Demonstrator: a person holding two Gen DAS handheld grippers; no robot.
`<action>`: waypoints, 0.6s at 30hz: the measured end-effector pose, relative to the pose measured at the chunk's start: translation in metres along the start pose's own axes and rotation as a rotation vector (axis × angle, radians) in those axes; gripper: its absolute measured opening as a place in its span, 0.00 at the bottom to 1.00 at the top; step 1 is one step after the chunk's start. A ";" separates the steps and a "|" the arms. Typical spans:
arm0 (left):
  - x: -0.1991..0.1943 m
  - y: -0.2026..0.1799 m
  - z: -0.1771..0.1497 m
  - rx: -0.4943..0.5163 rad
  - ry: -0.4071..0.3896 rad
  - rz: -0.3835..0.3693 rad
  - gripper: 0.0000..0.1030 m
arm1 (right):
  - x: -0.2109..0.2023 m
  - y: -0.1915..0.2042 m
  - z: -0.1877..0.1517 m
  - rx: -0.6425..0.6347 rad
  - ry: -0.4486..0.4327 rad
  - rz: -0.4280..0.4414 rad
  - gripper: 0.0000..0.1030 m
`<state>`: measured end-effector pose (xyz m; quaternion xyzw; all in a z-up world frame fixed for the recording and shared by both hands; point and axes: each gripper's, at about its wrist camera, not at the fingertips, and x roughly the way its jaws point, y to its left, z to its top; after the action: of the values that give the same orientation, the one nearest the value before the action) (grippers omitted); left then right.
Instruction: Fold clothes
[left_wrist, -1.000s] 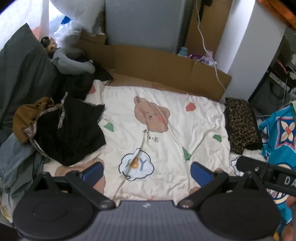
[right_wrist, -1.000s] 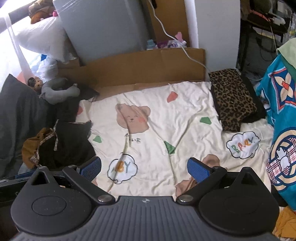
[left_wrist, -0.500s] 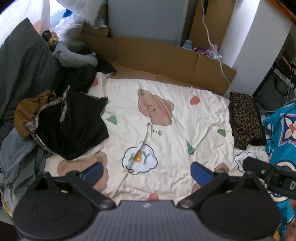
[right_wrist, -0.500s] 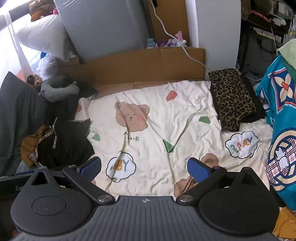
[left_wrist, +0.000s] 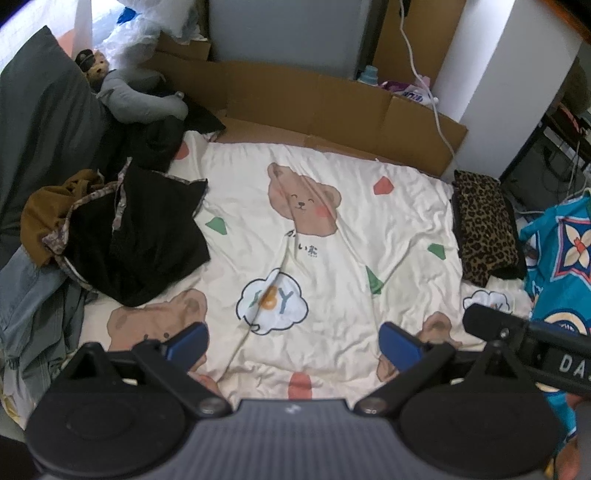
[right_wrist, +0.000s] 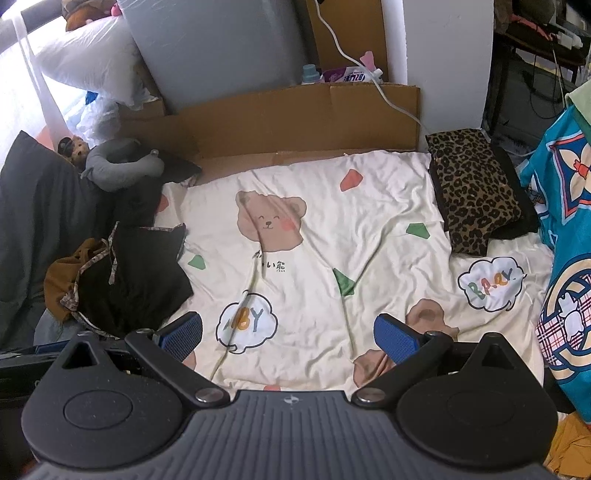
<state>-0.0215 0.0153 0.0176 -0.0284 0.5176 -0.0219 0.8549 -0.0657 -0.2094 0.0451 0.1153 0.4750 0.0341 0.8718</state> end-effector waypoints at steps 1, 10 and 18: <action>0.000 0.000 0.000 -0.001 0.005 -0.002 0.97 | 0.000 0.000 0.000 -0.001 0.001 0.000 0.99; 0.003 0.003 0.002 -0.005 0.024 -0.016 0.97 | 0.004 0.008 -0.001 0.006 0.003 -0.011 0.99; 0.005 0.003 0.002 -0.010 0.046 -0.016 0.97 | 0.005 0.006 -0.002 0.002 0.014 -0.008 0.99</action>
<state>-0.0169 0.0180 0.0136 -0.0363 0.5371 -0.0269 0.8423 -0.0646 -0.2021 0.0413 0.1142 0.4813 0.0310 0.8685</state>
